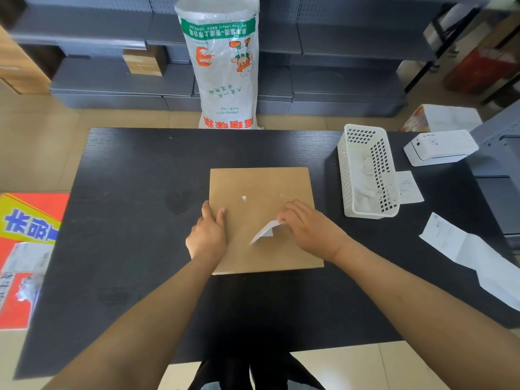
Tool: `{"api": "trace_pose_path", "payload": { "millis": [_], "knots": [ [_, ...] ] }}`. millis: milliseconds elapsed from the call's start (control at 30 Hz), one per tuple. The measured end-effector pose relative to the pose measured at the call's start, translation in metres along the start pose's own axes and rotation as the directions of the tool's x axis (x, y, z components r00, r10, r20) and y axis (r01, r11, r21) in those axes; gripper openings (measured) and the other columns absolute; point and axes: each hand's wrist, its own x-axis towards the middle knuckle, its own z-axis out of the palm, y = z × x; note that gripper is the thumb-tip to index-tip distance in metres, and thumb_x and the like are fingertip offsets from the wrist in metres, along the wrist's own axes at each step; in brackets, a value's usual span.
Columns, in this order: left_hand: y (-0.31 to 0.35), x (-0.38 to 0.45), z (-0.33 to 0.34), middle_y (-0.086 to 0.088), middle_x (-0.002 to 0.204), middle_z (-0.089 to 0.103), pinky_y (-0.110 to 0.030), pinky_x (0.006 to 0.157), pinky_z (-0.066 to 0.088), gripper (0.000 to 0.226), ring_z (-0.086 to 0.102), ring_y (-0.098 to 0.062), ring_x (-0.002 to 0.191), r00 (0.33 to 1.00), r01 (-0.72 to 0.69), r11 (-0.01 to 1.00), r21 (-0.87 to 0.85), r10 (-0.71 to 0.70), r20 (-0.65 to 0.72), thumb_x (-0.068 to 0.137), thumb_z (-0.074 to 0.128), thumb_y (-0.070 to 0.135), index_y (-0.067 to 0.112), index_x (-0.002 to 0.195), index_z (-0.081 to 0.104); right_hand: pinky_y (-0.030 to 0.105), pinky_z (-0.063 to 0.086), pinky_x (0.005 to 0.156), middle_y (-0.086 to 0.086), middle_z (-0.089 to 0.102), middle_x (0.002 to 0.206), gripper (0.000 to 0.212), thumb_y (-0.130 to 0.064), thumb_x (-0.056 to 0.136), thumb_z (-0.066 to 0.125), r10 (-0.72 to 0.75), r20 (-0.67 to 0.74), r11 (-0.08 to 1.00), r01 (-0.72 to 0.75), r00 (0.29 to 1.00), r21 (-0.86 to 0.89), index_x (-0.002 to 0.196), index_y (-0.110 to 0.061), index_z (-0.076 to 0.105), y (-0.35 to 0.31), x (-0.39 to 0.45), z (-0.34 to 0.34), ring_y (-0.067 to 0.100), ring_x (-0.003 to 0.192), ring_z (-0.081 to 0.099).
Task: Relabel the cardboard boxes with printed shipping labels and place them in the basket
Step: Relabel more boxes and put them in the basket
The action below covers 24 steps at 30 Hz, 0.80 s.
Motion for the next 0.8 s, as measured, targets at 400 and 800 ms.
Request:
{"api": "trace_pose_path", "payload": {
  "millis": [400, 800],
  "knots": [
    [0.001, 0.0, 0.001, -0.007, 0.128, 0.055, -0.041, 0.08, 0.041, 0.061, 0.055, -0.031, 0.11, 1.0, -0.018, 0.999, -0.028, 0.019, 0.025, 0.097, 0.015, 0.057, 0.024, 0.148, 0.017, 0.031, 0.043, 0.073, 0.001, 0.051, 0.094, 0.008, -0.018, 0.1, 0.041, 0.684, -0.118, 0.706, -0.613, 0.72, 0.355, 0.095, -0.014, 0.047, 0.051, 0.001, -0.024, 0.018, 0.085, 0.049],
    [0.031, -0.003, -0.041, -0.008, 0.139, 0.045, -0.041, 0.1, 0.038, 0.061, 0.046, -0.029, 0.123, 0.971, -0.209, 0.943, 0.258, 0.232, -0.059, 0.096, 0.044, 0.028, 0.011, 0.148, 0.018, 0.028, 0.038, 0.071, -0.001, 0.051, 0.094, 0.007, -0.02, 0.098, 0.045, 0.659, -0.009, 0.717, -0.625, 0.752, 0.308, 0.092, -0.016, 0.048, 0.039, 0.006, -0.035, 0.016, 0.085, 0.049]
  ]
}}
